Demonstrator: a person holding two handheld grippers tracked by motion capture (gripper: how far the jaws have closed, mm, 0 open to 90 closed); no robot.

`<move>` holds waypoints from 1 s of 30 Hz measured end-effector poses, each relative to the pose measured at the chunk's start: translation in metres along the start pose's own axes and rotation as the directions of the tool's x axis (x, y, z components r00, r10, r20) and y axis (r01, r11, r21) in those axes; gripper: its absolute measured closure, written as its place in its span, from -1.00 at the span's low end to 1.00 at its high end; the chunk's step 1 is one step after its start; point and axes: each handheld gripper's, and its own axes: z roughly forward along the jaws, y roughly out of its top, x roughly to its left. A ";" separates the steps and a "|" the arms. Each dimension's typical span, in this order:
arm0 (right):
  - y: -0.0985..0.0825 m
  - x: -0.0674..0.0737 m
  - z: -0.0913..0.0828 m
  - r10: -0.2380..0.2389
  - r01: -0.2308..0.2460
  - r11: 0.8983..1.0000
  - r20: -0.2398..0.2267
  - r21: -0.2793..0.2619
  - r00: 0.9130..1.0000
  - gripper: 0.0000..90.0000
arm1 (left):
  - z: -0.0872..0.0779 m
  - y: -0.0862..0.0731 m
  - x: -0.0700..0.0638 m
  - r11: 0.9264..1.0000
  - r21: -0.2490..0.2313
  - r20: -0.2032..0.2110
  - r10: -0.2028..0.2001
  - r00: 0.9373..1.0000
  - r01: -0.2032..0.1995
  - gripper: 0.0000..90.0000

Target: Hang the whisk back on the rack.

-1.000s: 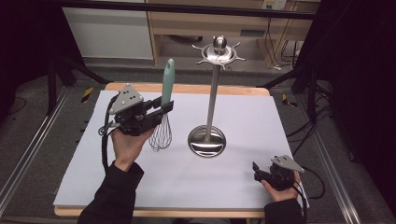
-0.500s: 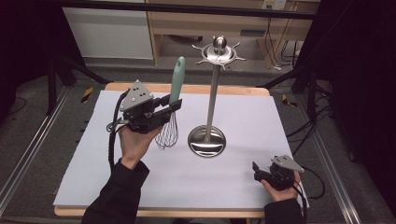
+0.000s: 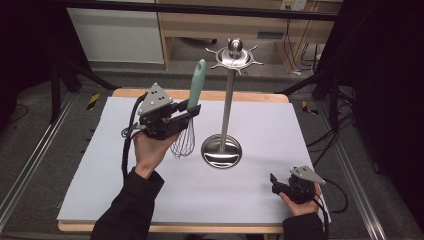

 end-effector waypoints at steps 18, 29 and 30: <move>0.000 -0.001 0.000 0.003 -0.003 1.000 -0.003 -0.002 1.000 -0.69 | 0.018 0.001 0.000 0.999 0.043 -0.006 0.000 1.000 0.000 0.53; 0.000 -0.001 -0.001 0.009 -0.009 1.000 -0.005 -0.002 1.000 -0.69 | 0.027 0.004 -0.001 0.998 0.064 -0.006 0.008 1.000 -0.007 0.52; 0.000 -0.001 -0.001 0.009 -0.009 1.000 -0.005 -0.002 1.000 -0.69 | 0.028 0.004 -0.001 0.998 0.066 -0.005 0.007 1.000 -0.006 0.52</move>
